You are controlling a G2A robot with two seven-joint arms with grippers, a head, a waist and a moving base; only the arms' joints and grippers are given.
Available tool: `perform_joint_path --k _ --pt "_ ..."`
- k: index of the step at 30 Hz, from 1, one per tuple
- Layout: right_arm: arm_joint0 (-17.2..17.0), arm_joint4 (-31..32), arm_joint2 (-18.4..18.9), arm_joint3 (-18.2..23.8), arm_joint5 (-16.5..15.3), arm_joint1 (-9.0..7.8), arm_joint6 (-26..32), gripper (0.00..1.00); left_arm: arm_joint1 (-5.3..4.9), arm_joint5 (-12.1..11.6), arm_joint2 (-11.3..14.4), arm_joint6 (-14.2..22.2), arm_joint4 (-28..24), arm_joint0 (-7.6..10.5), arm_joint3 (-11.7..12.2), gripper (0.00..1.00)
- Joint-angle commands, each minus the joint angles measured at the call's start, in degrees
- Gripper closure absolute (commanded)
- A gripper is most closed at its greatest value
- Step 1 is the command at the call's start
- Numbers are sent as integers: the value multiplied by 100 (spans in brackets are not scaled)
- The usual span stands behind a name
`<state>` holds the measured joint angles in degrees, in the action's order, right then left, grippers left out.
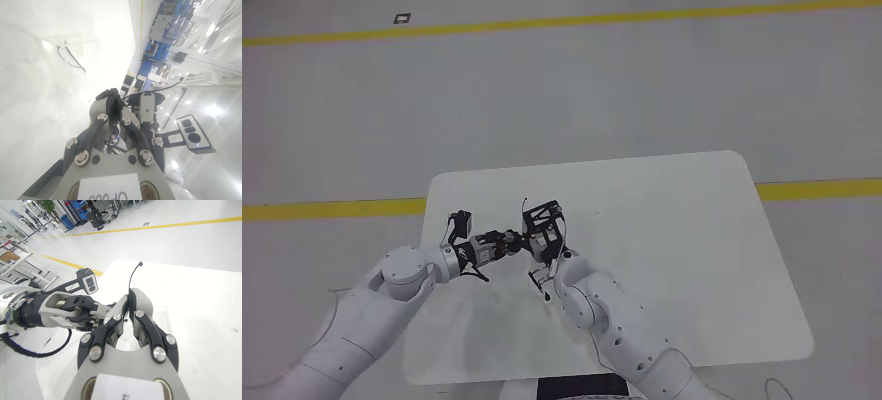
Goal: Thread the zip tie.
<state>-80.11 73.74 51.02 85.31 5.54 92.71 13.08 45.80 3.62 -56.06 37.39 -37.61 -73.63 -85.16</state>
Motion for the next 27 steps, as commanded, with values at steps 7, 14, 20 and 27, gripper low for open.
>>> perform_joint_path --k 7,14,20,27 --pt "-9 8 -1 27 -13 -6 7 100 0 0 0 0 0 0 0 100" --pt "-107 80 43 115 -37 -42 -105 100 0 0 0 0 0 0 0 100" --pt "-149 151 22 125 -17 -63 -128 100 0 0 0 0 0 0 0 100" --pt "-130 134 -23 87 13 -66 -124 100 0 0 0 0 0 0 0 100"
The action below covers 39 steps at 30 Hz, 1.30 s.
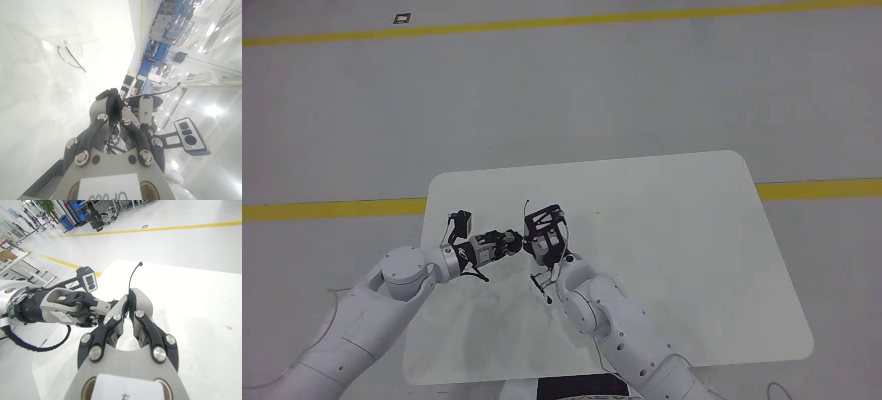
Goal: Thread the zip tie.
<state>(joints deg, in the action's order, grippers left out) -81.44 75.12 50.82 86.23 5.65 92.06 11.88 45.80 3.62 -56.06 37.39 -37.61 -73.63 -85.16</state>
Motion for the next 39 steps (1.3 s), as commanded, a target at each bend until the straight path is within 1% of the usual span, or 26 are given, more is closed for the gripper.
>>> perform_joint_path --k 1,17,27,39 --pt "5 -10 -6 -7 5 -1 -12 100 0 0 0 0 0 0 0 100" --pt "53 -63 -64 -126 85 -4 -115 100 0 0 0 0 0 0 0 100" --pt "88 -105 -93 -155 80 -8 -104 100 0 0 0 0 0 0 0 100" --pt "153 -111 -143 -254 150 -1 -106 100 0 0 0 0 0 0 0 100"
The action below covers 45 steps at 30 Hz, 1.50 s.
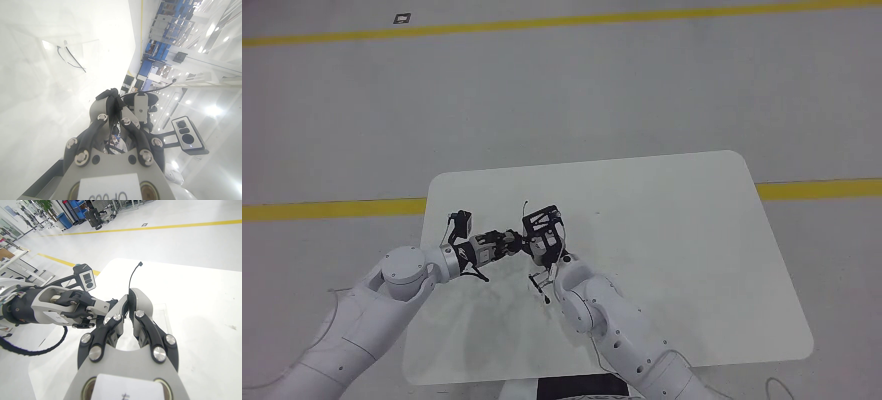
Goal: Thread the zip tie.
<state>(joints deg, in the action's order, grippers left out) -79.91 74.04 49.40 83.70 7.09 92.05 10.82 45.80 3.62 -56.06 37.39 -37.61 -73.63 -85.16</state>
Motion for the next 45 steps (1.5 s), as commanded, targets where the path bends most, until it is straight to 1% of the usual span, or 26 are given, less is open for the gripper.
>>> perform_joint_path --k 1,9,19,34,42,45 --pt "2 -5 -3 -3 13 0 2 100 0 0 0 0 0 0 0 100" --pt "-17 -44 3 28 -3 -10 8 100 0 0 0 0 0 0 0 100" --pt "-19 -154 -30 14 -176 -23 92 100 0 0 0 0 0 0 0 100" --pt "-65 -223 31 20 -14 -45 123 100 0 0 0 0 0 0 0 100" --pt "-67 -418 22 17 -168 -53 228 100 0 0 0 0 0 0 0 100" --pt "-55 -454 4 -15 -177 -52 251 100 0 0 0 0 0 0 0 100"
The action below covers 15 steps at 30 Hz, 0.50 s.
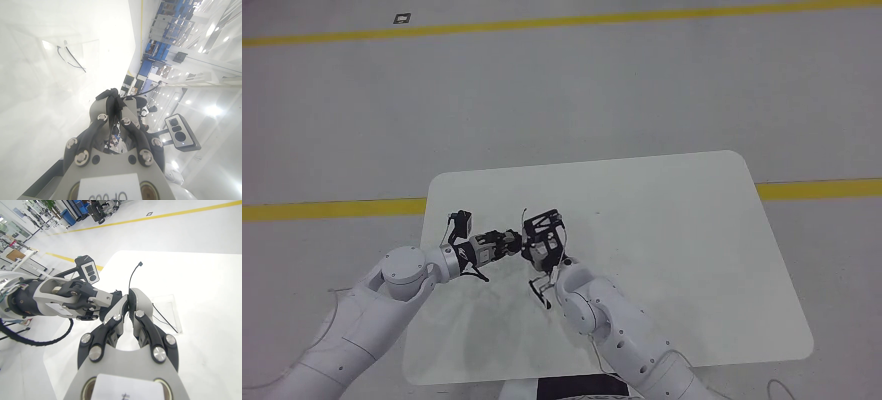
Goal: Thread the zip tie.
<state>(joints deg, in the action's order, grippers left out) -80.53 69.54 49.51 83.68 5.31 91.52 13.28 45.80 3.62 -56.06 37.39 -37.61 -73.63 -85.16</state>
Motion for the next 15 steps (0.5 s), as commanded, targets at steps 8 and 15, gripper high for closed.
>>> perform_joint_path --k 8,15 --pt "34 12 -36 -24 66 -2 24 100 0 0 0 0 0 0 0 100" --pt "46 72 -62 -5 76 -13 94 0 0 0 0 0 0 0 0 100"
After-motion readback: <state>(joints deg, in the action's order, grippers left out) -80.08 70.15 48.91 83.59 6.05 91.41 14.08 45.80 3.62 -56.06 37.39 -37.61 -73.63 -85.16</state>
